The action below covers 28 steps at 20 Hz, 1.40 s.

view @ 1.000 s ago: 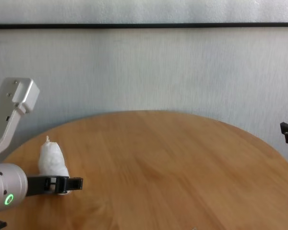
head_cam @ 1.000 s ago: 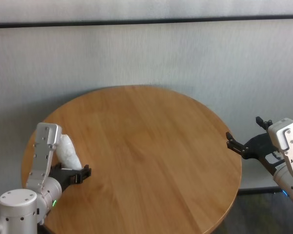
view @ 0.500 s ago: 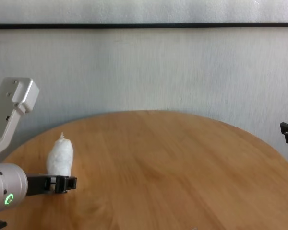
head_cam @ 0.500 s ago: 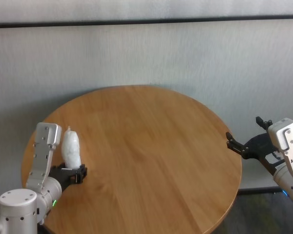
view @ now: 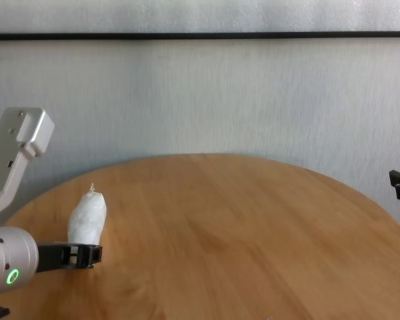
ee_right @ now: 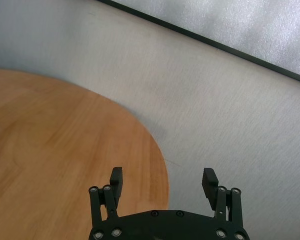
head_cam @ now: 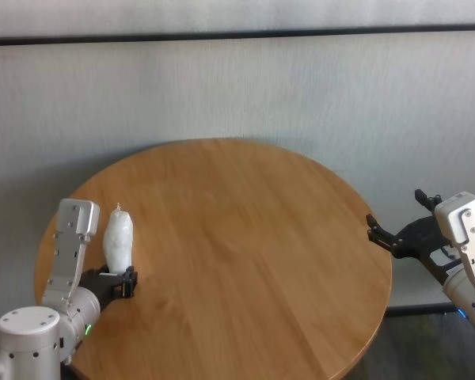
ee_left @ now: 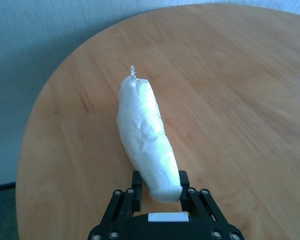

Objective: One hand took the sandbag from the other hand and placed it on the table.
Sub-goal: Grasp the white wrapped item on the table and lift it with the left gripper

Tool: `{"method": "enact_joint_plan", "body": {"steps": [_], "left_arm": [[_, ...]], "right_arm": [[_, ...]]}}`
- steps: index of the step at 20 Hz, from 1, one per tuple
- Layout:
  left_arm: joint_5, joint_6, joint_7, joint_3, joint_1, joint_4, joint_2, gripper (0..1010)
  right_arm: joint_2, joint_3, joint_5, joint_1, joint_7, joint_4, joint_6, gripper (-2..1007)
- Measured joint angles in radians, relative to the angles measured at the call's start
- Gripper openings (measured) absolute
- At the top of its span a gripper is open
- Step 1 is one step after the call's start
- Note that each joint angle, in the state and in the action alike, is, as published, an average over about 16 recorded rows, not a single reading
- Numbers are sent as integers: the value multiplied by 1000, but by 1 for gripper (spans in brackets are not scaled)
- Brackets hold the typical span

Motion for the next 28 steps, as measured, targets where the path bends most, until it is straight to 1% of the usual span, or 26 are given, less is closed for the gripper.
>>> {"method": "enact_joint_plan", "body": {"steps": [28], "left_arm": [[-1, 0, 0, 0, 0, 0, 0, 263]], "right_arm": [[0, 0, 0, 0, 0, 0, 0, 1002]]}}
